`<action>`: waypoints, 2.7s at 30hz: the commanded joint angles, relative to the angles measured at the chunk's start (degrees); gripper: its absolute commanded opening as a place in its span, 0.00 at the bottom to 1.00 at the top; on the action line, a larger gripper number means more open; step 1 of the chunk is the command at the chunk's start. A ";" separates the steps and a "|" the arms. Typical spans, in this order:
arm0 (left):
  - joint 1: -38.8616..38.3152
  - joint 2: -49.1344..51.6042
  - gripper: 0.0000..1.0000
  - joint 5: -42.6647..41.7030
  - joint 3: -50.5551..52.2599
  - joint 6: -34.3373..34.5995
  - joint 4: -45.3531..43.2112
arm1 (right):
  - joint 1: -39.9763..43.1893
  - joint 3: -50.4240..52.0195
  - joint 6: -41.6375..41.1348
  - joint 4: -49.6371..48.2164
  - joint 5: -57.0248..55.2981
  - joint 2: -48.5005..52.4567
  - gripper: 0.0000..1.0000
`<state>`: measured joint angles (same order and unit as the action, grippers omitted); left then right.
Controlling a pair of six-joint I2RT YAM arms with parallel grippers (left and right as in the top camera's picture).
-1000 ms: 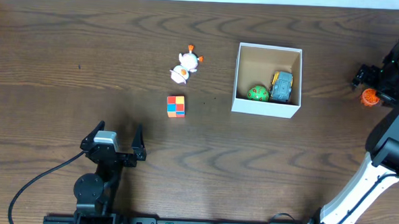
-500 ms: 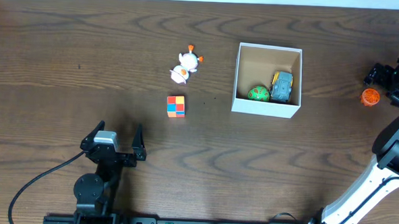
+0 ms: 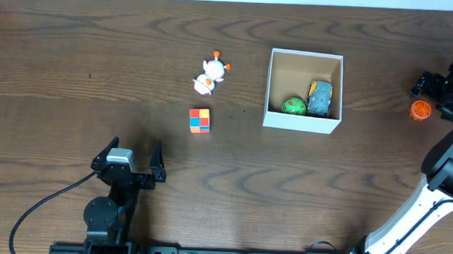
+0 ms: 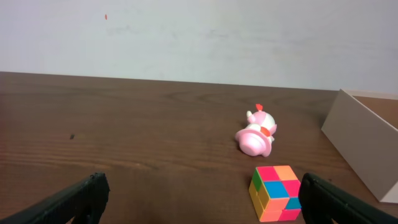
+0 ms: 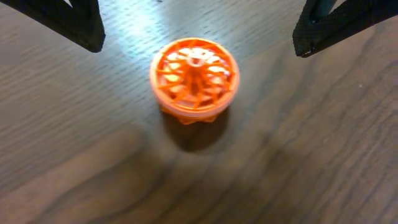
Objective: Pack container
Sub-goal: 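Lower the right gripper onto the orange spiky ball and grasp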
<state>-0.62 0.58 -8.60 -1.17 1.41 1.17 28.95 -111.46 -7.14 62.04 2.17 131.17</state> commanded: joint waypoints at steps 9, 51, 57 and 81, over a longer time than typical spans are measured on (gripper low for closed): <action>-0.15 -0.35 0.98 -0.61 0.94 -0.76 2.05 | -1.84 0.17 0.35 -0.81 -0.35 3.76 0.99; -0.15 -0.35 0.98 -0.61 0.94 -0.76 2.05 | -0.50 1.77 2.54 -3.39 -5.20 3.98 0.99; -0.15 -0.35 0.98 -0.61 0.94 -0.76 2.05 | -0.50 2.03 2.56 -3.45 -5.20 3.98 0.99; -0.15 -0.35 0.98 -0.61 0.94 -0.76 2.05 | -0.31 6.97 2.95 -8.79 -5.16 3.98 0.98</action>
<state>-0.62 0.58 -8.58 -1.17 1.41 1.17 28.05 -106.13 -4.93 53.54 -1.04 134.17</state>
